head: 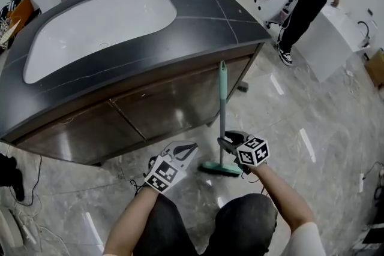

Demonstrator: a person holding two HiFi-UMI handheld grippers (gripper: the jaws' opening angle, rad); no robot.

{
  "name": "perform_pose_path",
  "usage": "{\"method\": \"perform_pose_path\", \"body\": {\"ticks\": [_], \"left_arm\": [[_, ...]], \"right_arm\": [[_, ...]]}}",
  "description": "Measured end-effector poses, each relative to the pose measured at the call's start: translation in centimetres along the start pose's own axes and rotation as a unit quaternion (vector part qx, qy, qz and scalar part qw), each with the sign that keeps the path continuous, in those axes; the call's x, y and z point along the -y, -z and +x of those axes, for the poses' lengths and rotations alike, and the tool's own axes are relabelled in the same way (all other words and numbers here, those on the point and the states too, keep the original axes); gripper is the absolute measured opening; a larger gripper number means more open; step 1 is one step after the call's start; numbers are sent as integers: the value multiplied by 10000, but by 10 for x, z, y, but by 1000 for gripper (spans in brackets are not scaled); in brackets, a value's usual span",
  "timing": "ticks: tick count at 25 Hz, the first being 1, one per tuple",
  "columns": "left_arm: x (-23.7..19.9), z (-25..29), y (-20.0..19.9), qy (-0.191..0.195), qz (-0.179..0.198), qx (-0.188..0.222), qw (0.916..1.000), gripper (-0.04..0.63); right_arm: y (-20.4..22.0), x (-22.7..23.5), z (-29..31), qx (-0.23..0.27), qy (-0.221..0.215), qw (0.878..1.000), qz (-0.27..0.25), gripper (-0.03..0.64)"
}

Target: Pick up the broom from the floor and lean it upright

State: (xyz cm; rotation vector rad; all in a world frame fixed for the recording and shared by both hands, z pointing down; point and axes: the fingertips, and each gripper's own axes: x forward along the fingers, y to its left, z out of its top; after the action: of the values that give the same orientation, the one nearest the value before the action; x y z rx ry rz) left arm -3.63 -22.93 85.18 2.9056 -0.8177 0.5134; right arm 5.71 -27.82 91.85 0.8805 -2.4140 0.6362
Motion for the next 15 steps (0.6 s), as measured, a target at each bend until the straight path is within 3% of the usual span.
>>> {"method": "perform_pose_path", "body": {"ticks": [5,15], "left_arm": [[14,7,5,219,210,-204,9993,9],[26,14,-9,410,-138,132,9990,10]], "right_arm": [[-9,-8,-11,24,-32,9999,-156,160],[-25,-20,-36,601,-115,9978,-261,152]]}}
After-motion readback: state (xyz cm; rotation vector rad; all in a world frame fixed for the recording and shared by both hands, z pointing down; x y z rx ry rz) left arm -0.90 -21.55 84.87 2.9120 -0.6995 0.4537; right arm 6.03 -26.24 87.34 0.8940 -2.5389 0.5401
